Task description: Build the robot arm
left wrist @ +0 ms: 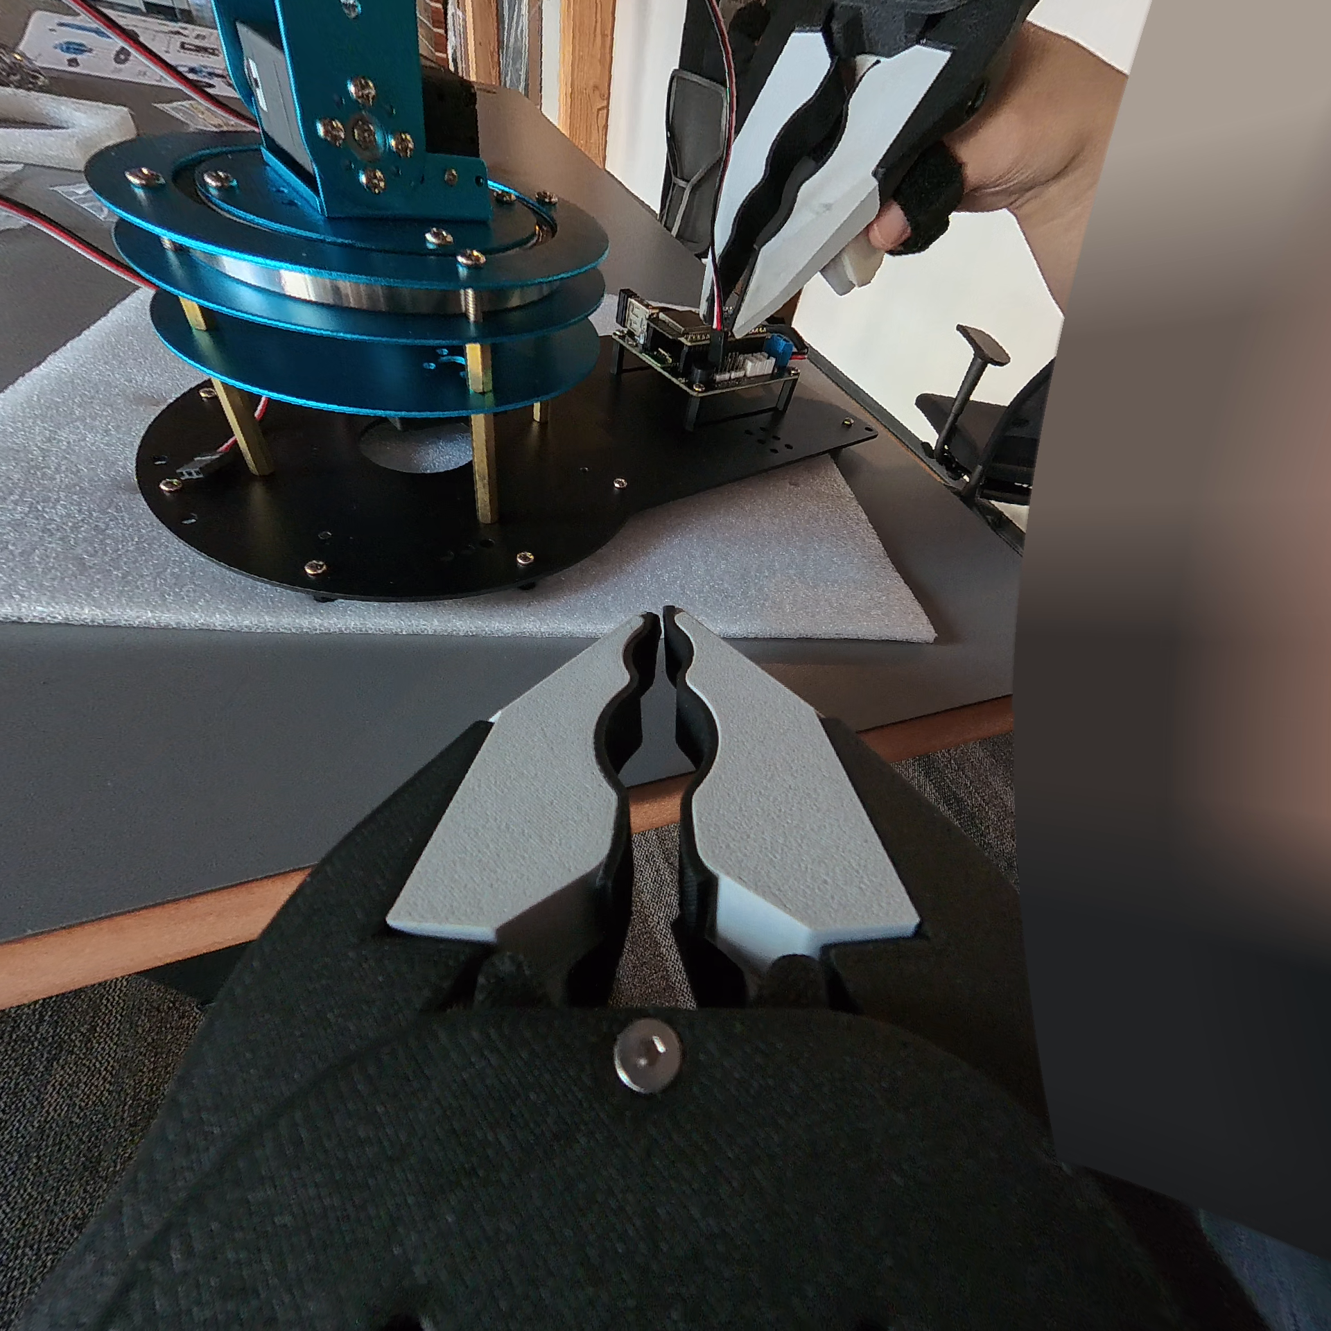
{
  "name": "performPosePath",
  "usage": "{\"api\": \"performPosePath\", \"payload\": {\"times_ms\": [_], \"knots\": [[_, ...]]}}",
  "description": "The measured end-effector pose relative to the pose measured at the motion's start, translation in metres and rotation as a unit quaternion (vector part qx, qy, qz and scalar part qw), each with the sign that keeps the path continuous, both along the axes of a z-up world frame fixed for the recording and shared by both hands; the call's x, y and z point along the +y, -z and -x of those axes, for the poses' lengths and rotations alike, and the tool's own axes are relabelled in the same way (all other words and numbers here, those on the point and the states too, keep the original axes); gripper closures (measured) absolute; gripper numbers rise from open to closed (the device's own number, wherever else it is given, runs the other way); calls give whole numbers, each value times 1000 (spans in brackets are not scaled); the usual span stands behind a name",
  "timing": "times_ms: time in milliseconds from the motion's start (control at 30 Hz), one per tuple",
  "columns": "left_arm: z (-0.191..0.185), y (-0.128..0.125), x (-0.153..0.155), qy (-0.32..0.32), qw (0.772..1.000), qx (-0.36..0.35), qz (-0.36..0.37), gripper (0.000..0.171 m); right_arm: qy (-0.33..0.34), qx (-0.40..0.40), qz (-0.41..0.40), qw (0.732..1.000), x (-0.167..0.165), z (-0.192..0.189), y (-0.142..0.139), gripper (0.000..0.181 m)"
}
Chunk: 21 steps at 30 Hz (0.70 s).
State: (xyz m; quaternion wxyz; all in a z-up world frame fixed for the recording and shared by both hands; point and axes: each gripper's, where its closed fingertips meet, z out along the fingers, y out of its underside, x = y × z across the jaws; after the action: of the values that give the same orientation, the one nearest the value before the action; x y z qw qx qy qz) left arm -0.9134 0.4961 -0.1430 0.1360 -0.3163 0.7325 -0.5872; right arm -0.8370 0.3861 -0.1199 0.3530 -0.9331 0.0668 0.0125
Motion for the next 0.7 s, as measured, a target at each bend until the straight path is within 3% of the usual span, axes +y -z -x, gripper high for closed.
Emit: {"api": "performPosePath", "payload": {"times_ms": [700], "knots": [[0, 0, 2, -3, 1000, -1, 0, 171, -9, -48, 11, 999, 0, -1, 2, 172]]}}
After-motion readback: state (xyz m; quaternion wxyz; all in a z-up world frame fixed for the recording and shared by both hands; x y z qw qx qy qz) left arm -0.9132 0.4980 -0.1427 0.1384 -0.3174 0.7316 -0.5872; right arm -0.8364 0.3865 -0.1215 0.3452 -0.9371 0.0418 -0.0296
